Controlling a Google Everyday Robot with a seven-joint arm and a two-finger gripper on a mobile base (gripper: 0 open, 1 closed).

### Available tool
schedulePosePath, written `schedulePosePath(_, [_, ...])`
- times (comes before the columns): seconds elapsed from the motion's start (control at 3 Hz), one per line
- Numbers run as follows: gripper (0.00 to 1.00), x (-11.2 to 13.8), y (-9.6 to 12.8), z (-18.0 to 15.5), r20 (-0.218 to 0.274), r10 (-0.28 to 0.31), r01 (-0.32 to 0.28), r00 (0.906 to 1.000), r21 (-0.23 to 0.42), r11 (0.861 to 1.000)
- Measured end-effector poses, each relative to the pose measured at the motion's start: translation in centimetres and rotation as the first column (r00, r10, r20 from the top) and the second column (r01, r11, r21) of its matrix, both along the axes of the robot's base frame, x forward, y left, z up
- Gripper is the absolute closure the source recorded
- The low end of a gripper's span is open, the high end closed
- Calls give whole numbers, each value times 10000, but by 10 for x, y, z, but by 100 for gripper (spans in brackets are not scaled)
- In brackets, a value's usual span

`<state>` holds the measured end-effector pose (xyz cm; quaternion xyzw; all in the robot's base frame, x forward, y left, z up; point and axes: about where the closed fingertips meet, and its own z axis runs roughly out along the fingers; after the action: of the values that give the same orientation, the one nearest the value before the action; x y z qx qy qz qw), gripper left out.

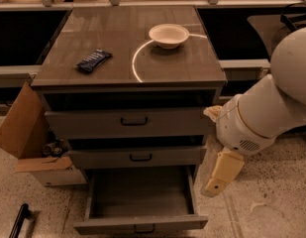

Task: Close bottom drawer

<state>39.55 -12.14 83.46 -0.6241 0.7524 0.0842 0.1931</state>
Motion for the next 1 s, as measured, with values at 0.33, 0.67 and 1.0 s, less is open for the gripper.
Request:
schedulePosePath(0.33, [0,-3,11,-33,-46,219,-216,9997,553,9982])
schedulePosePath(0.67, [0,-10,48,-113,-548,849,-765,9949,1412,9870])
schedulePosePath(1.0, [0,-18,92,-194,-1231,1530,-1247,9805,2118,9693])
